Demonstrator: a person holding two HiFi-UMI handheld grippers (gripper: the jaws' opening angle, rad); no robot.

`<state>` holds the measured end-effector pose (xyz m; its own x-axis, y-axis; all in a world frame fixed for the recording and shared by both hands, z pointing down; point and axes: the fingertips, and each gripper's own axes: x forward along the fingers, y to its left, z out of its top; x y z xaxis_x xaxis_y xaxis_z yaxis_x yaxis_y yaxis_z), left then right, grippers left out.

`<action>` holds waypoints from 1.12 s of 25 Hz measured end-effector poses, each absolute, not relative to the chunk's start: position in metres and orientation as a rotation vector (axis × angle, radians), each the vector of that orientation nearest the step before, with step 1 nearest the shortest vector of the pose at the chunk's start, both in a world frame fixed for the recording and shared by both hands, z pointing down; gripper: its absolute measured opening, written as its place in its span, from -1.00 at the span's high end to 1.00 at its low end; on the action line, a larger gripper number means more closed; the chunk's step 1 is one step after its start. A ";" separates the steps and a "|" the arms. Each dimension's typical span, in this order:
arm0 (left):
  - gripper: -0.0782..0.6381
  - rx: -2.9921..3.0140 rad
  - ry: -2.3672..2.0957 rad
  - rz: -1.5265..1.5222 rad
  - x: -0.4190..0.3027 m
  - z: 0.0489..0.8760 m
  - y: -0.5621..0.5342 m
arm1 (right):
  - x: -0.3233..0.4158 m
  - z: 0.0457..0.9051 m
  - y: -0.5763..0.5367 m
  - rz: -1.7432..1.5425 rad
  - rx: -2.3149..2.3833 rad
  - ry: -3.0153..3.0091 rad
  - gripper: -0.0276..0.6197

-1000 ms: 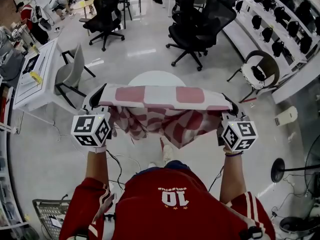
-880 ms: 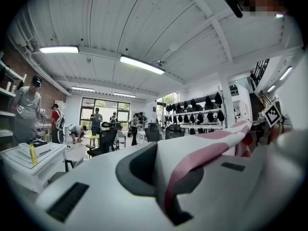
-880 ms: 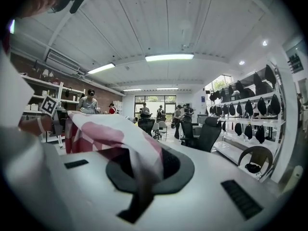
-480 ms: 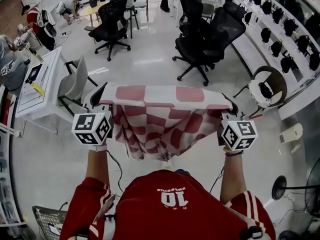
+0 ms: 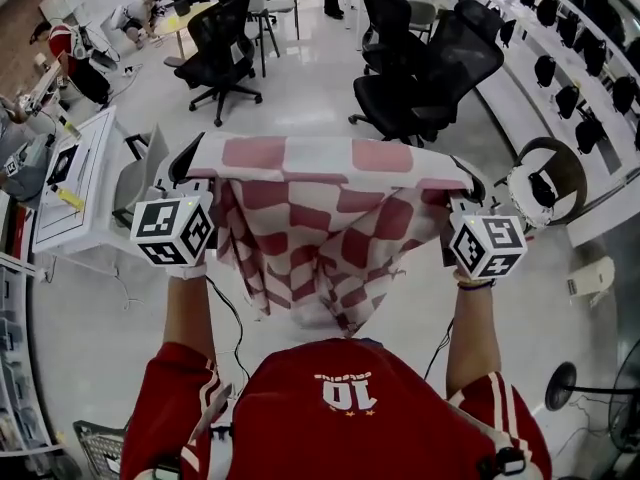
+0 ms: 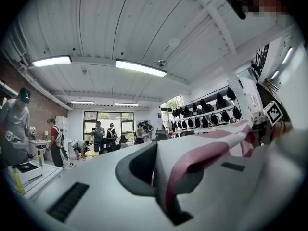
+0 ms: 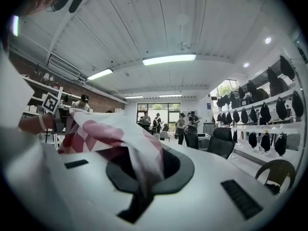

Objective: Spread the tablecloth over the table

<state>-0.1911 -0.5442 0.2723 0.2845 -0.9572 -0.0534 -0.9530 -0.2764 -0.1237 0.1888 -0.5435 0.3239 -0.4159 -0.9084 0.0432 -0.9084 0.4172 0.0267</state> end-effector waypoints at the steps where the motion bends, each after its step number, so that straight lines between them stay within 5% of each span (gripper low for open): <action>1: 0.76 -2.395 1.792 -0.045 -0.187 0.265 -0.553 | 0.193 0.317 -0.553 -0.016 1.675 -2.611 0.87; 15: 0.76 -2.286 1.701 0.007 -0.169 0.212 -0.611 | 0.213 0.252 -0.606 -0.235 1.750 -2.618 0.87; 28: 0.76 -2.312 1.687 -0.260 -0.173 0.288 -0.619 | 0.206 0.335 -0.601 -0.106 1.629 -2.489 0.87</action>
